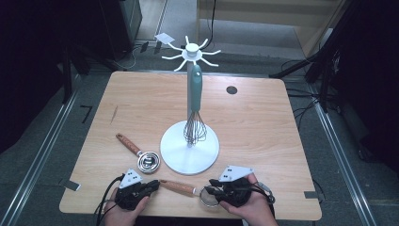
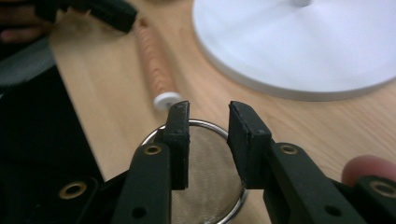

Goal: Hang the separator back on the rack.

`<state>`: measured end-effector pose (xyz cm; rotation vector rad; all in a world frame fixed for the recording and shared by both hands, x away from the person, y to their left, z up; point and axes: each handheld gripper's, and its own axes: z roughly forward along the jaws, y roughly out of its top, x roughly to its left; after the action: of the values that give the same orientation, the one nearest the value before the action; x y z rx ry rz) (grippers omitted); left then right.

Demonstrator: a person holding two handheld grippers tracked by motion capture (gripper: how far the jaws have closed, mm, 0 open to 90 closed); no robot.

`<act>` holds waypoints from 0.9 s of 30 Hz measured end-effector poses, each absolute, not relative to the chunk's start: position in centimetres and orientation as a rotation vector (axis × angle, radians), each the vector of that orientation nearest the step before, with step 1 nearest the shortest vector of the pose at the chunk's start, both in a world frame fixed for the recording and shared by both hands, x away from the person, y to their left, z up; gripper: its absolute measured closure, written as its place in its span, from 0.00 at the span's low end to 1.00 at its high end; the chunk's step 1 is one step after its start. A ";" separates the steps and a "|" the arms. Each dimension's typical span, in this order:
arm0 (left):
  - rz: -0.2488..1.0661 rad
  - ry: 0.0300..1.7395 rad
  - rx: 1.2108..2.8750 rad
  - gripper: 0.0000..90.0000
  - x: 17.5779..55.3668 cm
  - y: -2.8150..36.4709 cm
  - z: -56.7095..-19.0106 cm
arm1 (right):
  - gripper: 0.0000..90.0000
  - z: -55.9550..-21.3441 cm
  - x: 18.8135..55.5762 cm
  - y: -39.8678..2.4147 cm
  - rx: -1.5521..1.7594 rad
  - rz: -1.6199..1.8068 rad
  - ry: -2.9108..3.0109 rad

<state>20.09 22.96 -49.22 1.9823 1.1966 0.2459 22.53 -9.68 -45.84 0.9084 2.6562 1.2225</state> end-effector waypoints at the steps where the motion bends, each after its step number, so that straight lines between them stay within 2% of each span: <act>1: 0.243 1.189 1.989 0.96 20.1 22.7 -49.2 | 0.76 -45.7 22.7 -9.4 0.889 1.204 2.691; 6: 0.236 1.165 1.998 0.95 20.1 21.9 -49.3 | 0.72 -45.0 23.5 -7.6 0.852 1.100 2.804; 14: 0.210 1.140 1.996 0.94 20.3 21.6 -49.4 | 0.72 -44.5 25.0 -4.8 0.764 0.880 2.995; 27: 0.205 1.095 2.022 0.91 20.6 20.3 -49.4 | 0.70 -45.3 26.1 -3.6 0.802 0.571 3.129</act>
<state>20.58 20.32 -49.41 2.0224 1.0951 0.2048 26.09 -3.62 -45.32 0.8023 3.1286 0.5714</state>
